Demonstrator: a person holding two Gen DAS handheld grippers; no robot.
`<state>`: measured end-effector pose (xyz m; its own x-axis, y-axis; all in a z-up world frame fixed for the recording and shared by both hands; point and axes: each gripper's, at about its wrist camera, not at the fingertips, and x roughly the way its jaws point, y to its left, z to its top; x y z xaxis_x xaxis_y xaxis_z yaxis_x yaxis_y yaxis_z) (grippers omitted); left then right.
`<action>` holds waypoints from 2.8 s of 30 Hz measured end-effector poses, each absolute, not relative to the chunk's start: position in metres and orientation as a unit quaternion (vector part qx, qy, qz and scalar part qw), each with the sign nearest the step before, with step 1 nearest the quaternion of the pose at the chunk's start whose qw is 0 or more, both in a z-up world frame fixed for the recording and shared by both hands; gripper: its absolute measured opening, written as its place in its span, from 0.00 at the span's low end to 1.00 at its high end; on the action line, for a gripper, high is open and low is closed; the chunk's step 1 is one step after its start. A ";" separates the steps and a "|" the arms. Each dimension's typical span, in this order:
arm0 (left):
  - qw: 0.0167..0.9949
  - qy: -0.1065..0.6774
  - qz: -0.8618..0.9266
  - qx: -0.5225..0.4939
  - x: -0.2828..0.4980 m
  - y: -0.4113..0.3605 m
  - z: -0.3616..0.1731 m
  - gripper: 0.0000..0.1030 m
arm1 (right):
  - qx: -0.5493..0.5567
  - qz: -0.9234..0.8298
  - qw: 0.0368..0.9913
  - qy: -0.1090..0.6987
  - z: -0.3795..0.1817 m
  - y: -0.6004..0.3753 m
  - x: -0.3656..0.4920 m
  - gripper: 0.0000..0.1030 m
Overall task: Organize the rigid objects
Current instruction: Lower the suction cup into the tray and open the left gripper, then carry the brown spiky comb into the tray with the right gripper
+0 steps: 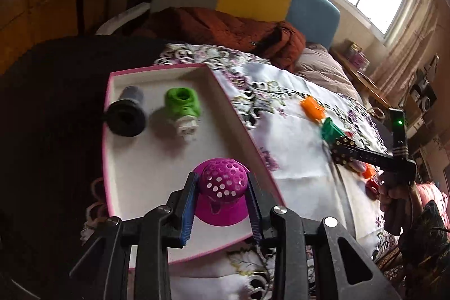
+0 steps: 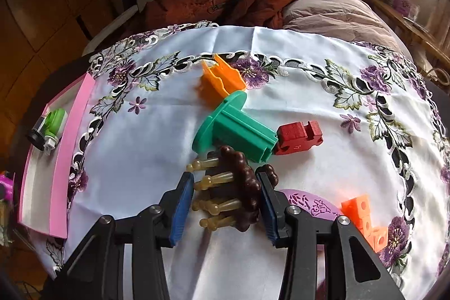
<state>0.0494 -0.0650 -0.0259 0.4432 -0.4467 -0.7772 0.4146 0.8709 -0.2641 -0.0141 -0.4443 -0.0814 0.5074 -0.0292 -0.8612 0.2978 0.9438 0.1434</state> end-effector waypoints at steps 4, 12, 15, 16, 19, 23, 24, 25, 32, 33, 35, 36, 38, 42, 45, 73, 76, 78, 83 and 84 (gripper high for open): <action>0.856 0.470 -0.212 -0.041 0.062 -0.028 -0.035 0.31 | 0.121 -0.102 0.859 0.487 -0.082 -0.439 -0.013 0.44; 0.854 0.478 -0.201 -0.037 0.078 -0.027 -0.046 0.31 | 0.098 -0.109 0.862 0.485 -0.082 -0.436 -0.012 0.44; 0.853 0.480 -0.202 -0.021 0.085 -0.038 -0.050 0.31 | 0.090 -0.110 0.863 0.485 -0.082 -0.434 -0.012 0.44; 0.852 0.481 -0.203 -0.020 0.089 -0.041 -0.051 0.31 | 0.089 -0.110 0.863 0.485 -0.082 -0.434 -0.012 0.44; 0.853 0.482 -0.199 -0.011 0.102 -0.052 -0.056 0.31 | 0.088 -0.110 0.863 0.485 -0.082 -0.433 -0.012 0.44; 0.851 0.489 -0.193 0.003 0.119 -0.065 -0.065 0.31 | 0.081 -0.110 0.864 0.485 -0.082 -0.432 -0.011 0.44; 0.849 0.492 -0.192 0.004 0.123 -0.068 -0.068 0.31 | 0.079 -0.111 0.864 0.485 -0.082 -0.432 -0.011 0.44; 0.848 0.495 -0.190 0.004 0.128 -0.070 -0.071 0.31 | 0.078 -0.112 0.864 0.485 -0.082 -0.432 -0.011 0.44; 0.849 0.500 -0.169 0.020 0.155 -0.084 -0.087 0.31 | 0.073 -0.116 0.864 0.485 -0.081 -0.433 -0.011 0.44; 0.849 0.500 -0.168 0.025 0.158 -0.086 -0.089 0.31 | 0.073 -0.117 0.864 0.485 -0.081 -0.433 -0.010 0.44; 0.851 0.497 -0.165 0.036 0.162 -0.091 -0.090 0.31 | 0.072 -0.118 0.864 0.485 -0.082 -0.434 -0.010 0.44; 0.853 0.493 -0.167 0.041 0.163 -0.093 -0.090 0.31 | 0.072 -0.118 0.864 0.485 -0.082 -0.434 -0.010 0.44; 0.854 0.490 -0.169 0.044 0.165 -0.096 -0.091 0.31 | 0.072 -0.118 0.864 0.485 -0.082 -0.433 -0.010 0.44; 0.854 0.489 -0.175 0.043 0.162 -0.096 -0.088 0.37 | 0.073 -0.119 0.863 0.485 -0.081 -0.433 -0.010 0.44; 0.853 0.489 -0.178 0.039 0.158 -0.094 -0.085 0.41 | 0.075 -0.120 0.863 0.484 -0.081 -0.434 -0.010 0.44; 0.882 0.446 -0.149 0.028 0.061 -0.052 -0.036 0.41 | 0.067 -0.124 0.866 0.480 -0.081 -0.432 -0.013 0.44; 0.881 0.448 -0.148 0.025 0.059 -0.047 -0.035 0.41 | 0.072 -0.126 0.865 0.480 -0.080 -0.433 -0.013 0.44; 0.881 0.449 -0.147 0.022 0.059 -0.043 -0.036 0.41 | 0.075 -0.127 0.864 0.481 -0.079 -0.432 -0.014 0.44; 0.883 0.445 -0.149 0.014 0.057 -0.035 -0.034 0.41 | 0.087 -0.122 0.869 0.471 -0.067 -0.426 -0.017 0.44; 0.883 0.444 -0.148 0.013 0.056 -0.034 -0.033 0.41 | 0.089 -0.119 0.872 0.467 -0.063 -0.423 -0.018 0.44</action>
